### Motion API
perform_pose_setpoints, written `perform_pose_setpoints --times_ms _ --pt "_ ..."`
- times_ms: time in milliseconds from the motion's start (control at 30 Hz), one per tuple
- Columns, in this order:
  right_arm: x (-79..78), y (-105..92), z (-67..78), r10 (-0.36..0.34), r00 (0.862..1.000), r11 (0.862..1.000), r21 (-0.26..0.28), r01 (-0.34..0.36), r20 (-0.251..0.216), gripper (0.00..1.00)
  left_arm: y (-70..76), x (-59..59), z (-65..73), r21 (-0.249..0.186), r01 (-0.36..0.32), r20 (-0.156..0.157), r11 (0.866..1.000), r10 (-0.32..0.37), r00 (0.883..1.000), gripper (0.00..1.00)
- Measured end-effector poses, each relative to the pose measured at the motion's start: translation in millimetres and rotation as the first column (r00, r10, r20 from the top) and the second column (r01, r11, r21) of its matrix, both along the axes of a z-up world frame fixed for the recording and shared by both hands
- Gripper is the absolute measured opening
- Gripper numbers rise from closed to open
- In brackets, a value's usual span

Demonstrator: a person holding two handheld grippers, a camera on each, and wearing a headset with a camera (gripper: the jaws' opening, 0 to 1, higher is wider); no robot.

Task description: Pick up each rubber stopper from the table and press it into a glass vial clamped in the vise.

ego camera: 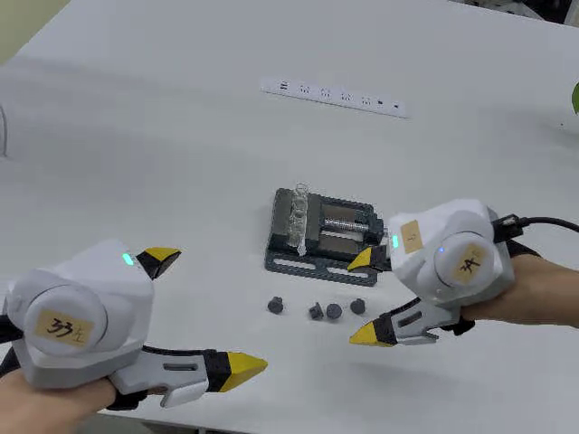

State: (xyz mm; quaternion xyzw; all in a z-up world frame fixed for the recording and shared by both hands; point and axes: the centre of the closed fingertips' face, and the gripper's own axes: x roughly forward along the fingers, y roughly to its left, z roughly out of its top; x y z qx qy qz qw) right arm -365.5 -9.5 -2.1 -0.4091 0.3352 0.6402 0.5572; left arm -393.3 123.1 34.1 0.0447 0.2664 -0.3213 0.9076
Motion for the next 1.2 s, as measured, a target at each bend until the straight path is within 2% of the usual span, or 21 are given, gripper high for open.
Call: perform_pose_setpoints --times_ms 100,300,467,533,633,1200 --pt "2.7 3.7 -2.9 0.017 1.000 1.000 -0.015 -0.017 0.003 0.36 -2.1 0.6 -0.4 -0.002 0.006 -0.003 1.000 -0.006 1.000 0.96" --pt "3.7 9.2 -10.9 0.037 0.999 0.997 -0.059 -0.039 -0.027 0.26 -4.5 2.3 -0.9 0.000 0.017 -0.007 1.000 -0.017 1.000 0.96" --pt "4.5 12.9 -20.2 0.040 0.998 0.996 -0.079 -0.043 -0.043 0.23 -5.4 2.9 -1.4 -0.005 0.017 -0.009 1.000 -0.018 1.000 0.96" --pt "6.1 11.1 -23.7 0.048 0.998 0.994 -0.101 -0.051 -0.032 0.20 -6.5 3.0 0.0 -0.008 0.016 -0.009 1.000 -0.016 1.000 0.96" --pt "2.8 11.8 -23.5 0.046 0.998 0.994 -0.100 -0.051 -0.048 0.18 -6.7 2.7 0.4 -0.013 0.011 -0.010 1.000 -0.012 1.000 0.96" --pt "2.7 11.8 -26.1 0.082 0.996 0.988 -0.130 -0.085 -0.030 0.10 -3.7 -1.7 -2.8 -0.032 -0.004 -0.019 0.999 0.003 1.000 0.95"
